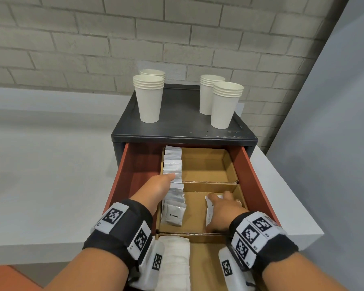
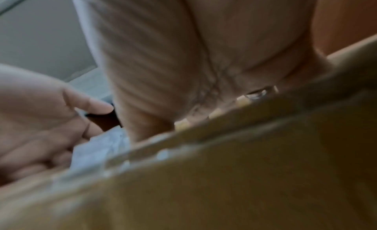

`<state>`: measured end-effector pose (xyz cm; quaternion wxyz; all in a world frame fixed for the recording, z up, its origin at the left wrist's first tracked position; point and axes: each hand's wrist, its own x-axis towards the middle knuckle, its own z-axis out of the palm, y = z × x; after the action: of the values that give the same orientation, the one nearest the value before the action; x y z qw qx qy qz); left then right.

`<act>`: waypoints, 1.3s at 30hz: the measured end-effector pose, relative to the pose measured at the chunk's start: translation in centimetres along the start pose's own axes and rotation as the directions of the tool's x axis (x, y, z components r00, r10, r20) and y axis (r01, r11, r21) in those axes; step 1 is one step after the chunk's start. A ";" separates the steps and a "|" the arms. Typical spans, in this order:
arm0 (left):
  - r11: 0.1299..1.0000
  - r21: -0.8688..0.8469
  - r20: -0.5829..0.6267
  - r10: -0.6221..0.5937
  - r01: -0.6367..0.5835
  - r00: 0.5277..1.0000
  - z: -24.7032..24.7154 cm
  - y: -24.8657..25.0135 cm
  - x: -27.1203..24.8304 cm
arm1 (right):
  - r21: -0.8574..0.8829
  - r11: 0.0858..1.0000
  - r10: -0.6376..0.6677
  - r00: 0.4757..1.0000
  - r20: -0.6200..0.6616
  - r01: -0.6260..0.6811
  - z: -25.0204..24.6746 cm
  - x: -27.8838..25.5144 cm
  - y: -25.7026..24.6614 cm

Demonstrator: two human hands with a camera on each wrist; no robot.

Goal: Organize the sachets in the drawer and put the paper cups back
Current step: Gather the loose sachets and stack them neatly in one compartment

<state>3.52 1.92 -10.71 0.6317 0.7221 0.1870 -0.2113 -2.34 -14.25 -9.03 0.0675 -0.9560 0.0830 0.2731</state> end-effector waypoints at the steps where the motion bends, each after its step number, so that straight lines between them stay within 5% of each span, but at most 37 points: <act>1: 1.000 0.002 -0.002 -0.003 0.003 1.000 0.0 0.0 0.0 | 0.003 1.000 0.012 1.000 -0.020 -0.012 0.1 0.1 -0.1; 11: 1.000 -0.020 -0.014 0.018 -0.019 1.000 0.1 0.3 -1.4 | -0.132 0.989 0.054 0.991 -0.124 -0.071 1.0 1.1 -0.3; 15: 0.991 -0.017 -0.081 0.133 -0.134 0.988 -0.1 0.9 -2.7 | 0.145 0.987 -0.030 0.968 -0.247 0.067 -0.6 0.2 0.3; 17: 0.975 0.018 -0.116 0.222 -0.222 0.968 -0.1 1.8 -4.0 | 0.415 0.880 -0.092 0.940 -0.330 0.231 -1.9 -1.0 0.7; 19: 0.953 0.054 -0.098 0.302 -0.298 0.948 0.1 2.8 -5.9 | 0.647 0.633 -0.156 0.889 -0.430 0.425 -3.3 -2.5 0.9; 23: 0.946 -0.060 0.112 0.324 -0.319 0.939 1.4 3.9 -9.8 | 0.767 0.265 -0.211 0.811 -0.545 0.584 -4.7 -5.1 1.1; 28: 0.910 -0.175 0.142 0.402 -0.377 0.905 2.4 4.0 -13.3 | 0.761 0.111 -0.222 0.762 -0.608 0.639 -5.0 -7.9 1.9; 33: 0.881 -0.166 0.095 0.460 -0.442 0.883 2.9 4.2 -15.7 | 0.807 -0.035 -0.187 0.789 -0.585 0.590 -5.2 -10.0 3.7; 39: 0.876 -0.245 0.044 0.439 -0.416 0.897 3.0 4.1 -18.0 | 0.810 -0.047 -0.143 0.799 -0.584 0.584 -5.0 -11.8 5.6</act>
<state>-9.63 -1.61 2.17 0.7500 0.6566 0.0147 -0.0785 -10.78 -19.12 0.99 0.7467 -0.6633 -0.0095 -0.0480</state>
